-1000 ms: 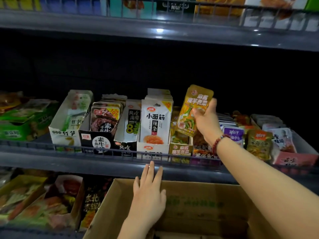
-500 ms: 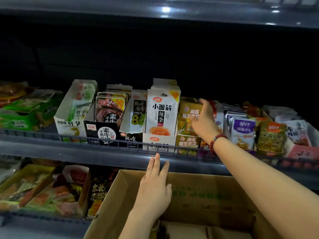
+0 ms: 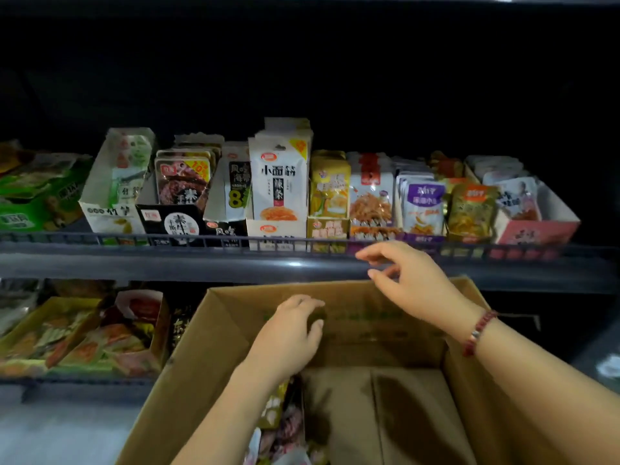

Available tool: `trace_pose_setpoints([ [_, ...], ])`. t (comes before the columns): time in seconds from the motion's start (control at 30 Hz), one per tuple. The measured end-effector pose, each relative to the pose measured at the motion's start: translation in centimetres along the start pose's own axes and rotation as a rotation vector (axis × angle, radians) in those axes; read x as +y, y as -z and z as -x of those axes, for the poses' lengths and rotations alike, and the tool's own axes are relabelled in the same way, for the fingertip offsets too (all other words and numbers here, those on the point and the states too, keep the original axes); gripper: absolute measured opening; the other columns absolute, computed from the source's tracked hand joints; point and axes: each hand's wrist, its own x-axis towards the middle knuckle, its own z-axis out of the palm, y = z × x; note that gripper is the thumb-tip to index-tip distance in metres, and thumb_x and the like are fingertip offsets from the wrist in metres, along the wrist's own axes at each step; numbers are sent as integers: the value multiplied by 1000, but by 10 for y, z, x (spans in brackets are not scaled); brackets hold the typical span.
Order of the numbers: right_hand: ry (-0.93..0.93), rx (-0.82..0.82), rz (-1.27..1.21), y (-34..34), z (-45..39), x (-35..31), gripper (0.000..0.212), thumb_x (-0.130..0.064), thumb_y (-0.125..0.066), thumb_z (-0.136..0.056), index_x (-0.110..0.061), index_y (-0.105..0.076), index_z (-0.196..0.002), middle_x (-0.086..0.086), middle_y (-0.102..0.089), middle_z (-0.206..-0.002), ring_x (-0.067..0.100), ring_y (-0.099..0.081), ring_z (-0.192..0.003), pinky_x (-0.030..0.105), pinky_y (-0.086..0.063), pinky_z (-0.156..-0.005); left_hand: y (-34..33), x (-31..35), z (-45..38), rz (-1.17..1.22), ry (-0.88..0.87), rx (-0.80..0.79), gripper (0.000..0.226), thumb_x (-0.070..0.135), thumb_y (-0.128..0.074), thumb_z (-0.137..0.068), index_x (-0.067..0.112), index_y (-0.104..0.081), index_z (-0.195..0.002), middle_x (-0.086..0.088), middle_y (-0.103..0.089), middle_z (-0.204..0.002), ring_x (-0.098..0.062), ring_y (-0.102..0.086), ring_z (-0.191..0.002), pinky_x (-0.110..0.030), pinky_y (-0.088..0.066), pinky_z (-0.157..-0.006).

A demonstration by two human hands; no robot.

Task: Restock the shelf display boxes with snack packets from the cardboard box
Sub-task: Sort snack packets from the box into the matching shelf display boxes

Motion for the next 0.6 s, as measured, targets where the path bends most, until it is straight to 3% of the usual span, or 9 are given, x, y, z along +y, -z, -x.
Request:
trace_pose_setpoints([
  [0.17, 30, -254, 172, 22, 86, 20, 21, -26, -56, -93, -35, -63, -111, -27, -54, -100, -10, -52, -95, 8, -41, -86, -15, 16, 19, -63, -29, -355, 35, 34, -46, -101, 27, -53, -134, 4, -53, -139, -13, -51, -124, -25, -41, -99],
  [0.3, -1, -327, 220, 35, 142, 44, 17, -39, -55, -89, -51, -55, -101, -37, -51, -91, -19, -46, -92, 3, -31, -83, -33, 29, 32, -16, -43, -539, 32, 32, -48, -100, 26, -57, -131, 8, -60, -130, -3, -58, -104, -12, -42, -79],
  [0.37, -13, -325, 193, 38, 160, 55, 10, -46, -54, -87, -55, -54, -91, -36, -57, -86, -17, -48, -95, 3, -25, -91, -45, 35, 36, -28, -40, -625, 33, 30, -48, -101, 24, -57, -132, 7, -60, -129, 0, -59, -93, -7, -41, -70],
  [0.43, -29, -311, 130, 38, 173, 67, 11, -52, -50, -85, -54, -60, -80, -35, -62, -78, -18, -49, -95, 0, -16, -98, -61, 38, 38, -41, -46, -695, 33, 28, -49, -100, 21, -58, -131, 4, -61, -129, -8, -59, -106, -14, -43, -81],
  [0.5, 3, -305, 118, 37, 183, 81, 26, -54, -47, -83, -43, -66, -69, -26, -65, -71, -11, -57, -80, 3, -15, -103, -77, 40, 39, -51, -39, -760, 32, 28, -51, -99, 21, -60, -129, 3, -61, -128, -12, -56, -114, -20, -43, -90],
  [0.6, 38, -291, 112, 38, 191, 96, 33, -43, -49, -83, -30, -64, -56, -14, -59, -56, -2, -56, -60, 12, -21, -105, -99, 41, 39, -13, -3, -837, 31, 27, -52, -99, 20, -60, -128, 4, -60, -126, -10, -55, -112, -18, -42, -89],
])
